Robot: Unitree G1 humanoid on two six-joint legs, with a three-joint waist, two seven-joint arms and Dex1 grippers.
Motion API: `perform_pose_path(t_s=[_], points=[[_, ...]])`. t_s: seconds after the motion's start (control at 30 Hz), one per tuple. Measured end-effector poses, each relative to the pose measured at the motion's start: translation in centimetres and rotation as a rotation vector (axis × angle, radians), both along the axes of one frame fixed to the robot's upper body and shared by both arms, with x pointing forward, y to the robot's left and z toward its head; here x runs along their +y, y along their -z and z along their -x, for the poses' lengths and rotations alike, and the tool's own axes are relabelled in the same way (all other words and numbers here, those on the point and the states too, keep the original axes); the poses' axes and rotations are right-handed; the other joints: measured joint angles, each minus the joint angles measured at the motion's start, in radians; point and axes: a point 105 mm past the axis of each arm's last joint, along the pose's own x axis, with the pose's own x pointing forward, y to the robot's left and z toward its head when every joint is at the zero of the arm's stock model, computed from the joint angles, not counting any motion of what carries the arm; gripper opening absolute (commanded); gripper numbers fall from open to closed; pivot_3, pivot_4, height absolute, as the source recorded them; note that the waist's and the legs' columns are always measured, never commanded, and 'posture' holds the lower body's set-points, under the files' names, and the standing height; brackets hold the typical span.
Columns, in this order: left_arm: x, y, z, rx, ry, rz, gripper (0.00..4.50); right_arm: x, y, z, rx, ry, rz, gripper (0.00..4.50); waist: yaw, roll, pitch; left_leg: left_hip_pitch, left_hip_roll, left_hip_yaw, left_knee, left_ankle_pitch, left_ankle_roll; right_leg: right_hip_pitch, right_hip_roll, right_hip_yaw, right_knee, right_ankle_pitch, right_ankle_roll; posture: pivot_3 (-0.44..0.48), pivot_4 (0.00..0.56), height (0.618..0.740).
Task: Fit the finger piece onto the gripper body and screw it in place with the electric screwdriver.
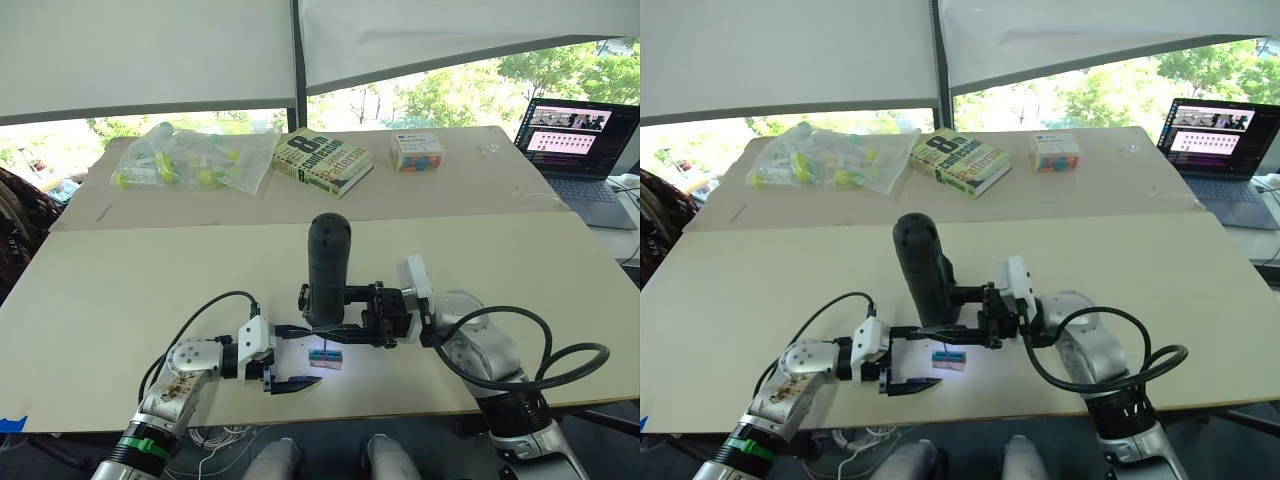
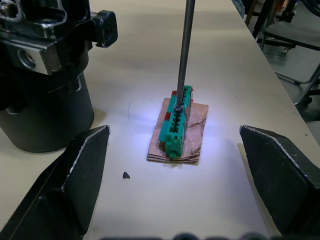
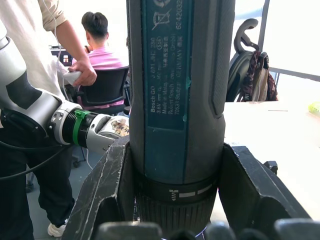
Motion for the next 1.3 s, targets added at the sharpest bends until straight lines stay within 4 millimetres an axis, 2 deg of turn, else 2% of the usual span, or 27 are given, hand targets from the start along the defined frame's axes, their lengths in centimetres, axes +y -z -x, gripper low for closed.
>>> perform_pose_path(t_s=[0.73, 1.0, 1.17, 1.3], points=[[0.4, -0.1, 0.2, 0.003, -0.01, 0.004, 4.39, -0.2, -0.9, 0.2, 0.006, -0.002, -0.028, 1.91, -0.003, 0.0, 0.0, -0.001, 0.0, 0.0, 0.0, 0.0, 0.0, -0.002, 0.0, 0.0, 0.0, 0.0, 0.0, 0.0, 0.15, 0.74], [2.9, -2.0, 1.4, 0.001, -0.051, 0.086, 4.39, -1.5, -2.7, 0.7, -0.022, -0.003, -0.067, 1.91, -0.009, 0.0, 0.0, -0.003, 0.001, 0.0, 0.0, 0.0, 0.0, -0.004, 0.0, 0.0, 0.0, 0.0, 0.0, 0.0, 0.15, 0.74], [4.4, -4.0, 2.0, -0.003, -0.081, 0.166, 4.39, -2.3, -3.9, 1.2, -0.029, -0.016, -0.091, 1.91, -0.008, 0.0, 0.0, -0.004, 0.001, 0.0, 0.0, 0.0, 0.0, -0.004, 0.0, 0.0, 0.0, 0.0, 0.0, 0.0, 0.15, 0.74], [6.8, -5.1, 2.9, 0.017, -0.134, 0.163, 4.39, -3.6, -5.0, 1.3, -0.047, 0.006, -0.099, 1.91, -0.009, 0.0, 0.001, -0.004, 0.001, 0.0, 0.0, 0.0, 0.0, -0.004, 0.0, 0.0, 0.0, 0.0, 0.0, 0.0, 0.15, 0.74]])
